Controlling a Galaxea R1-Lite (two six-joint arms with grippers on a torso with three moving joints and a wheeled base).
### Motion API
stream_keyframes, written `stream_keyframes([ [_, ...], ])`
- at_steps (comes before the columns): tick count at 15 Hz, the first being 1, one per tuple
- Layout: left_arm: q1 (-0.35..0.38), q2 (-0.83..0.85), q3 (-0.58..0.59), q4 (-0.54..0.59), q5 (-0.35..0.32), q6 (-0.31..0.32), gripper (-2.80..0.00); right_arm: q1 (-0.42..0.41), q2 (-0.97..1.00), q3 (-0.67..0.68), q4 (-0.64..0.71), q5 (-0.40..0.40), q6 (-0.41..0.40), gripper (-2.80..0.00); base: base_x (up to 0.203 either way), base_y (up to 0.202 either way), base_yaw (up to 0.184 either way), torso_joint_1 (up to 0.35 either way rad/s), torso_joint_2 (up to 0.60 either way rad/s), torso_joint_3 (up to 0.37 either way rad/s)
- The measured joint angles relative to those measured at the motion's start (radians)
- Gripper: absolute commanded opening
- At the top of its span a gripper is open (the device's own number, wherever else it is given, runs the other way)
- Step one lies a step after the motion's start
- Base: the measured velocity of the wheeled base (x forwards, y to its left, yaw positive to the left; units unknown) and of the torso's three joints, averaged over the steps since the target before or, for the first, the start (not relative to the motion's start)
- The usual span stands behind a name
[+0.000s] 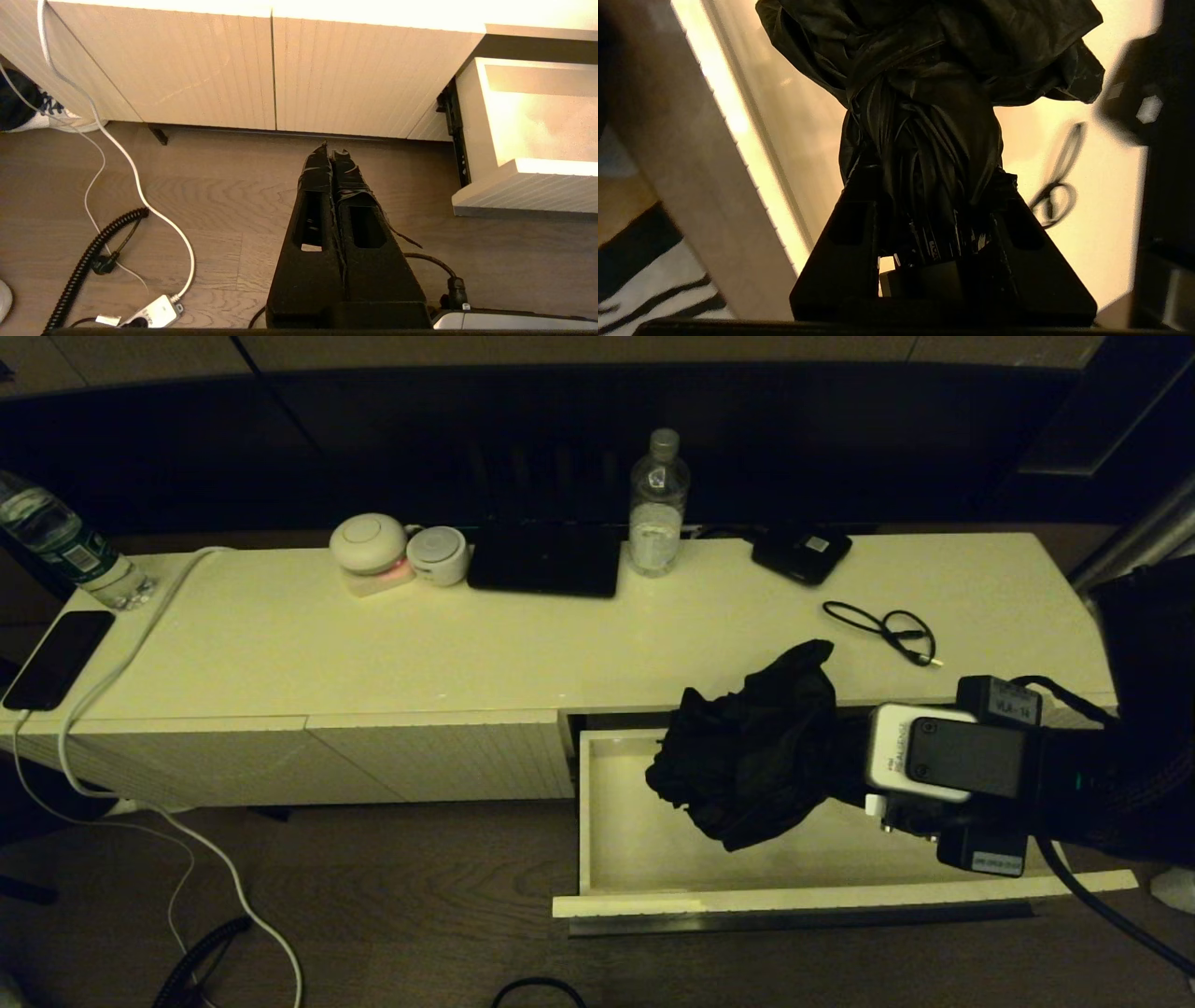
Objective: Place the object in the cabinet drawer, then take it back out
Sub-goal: Put the umbrella in the drawer
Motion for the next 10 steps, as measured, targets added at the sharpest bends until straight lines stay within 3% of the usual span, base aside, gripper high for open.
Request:
stream_keyframes([
  [6, 0.0, 0.0, 0.0, 0.0, 0.0, 0.0, -2.8, -0.073, 0.129, -0.016, -0.009, 0.01, 0.039, -2.8, 0.0, 0.0, 0.0, 0.0, 0.0, 0.0],
  [10, 0.0, 0.0, 0.0, 0.0, 0.0, 0.0, -2.8, -0.079, 0.24, -0.114, -0.01, 0.011, 0.069, -2.8, 0.0, 0.0, 0.0, 0.0, 0.0, 0.0],
])
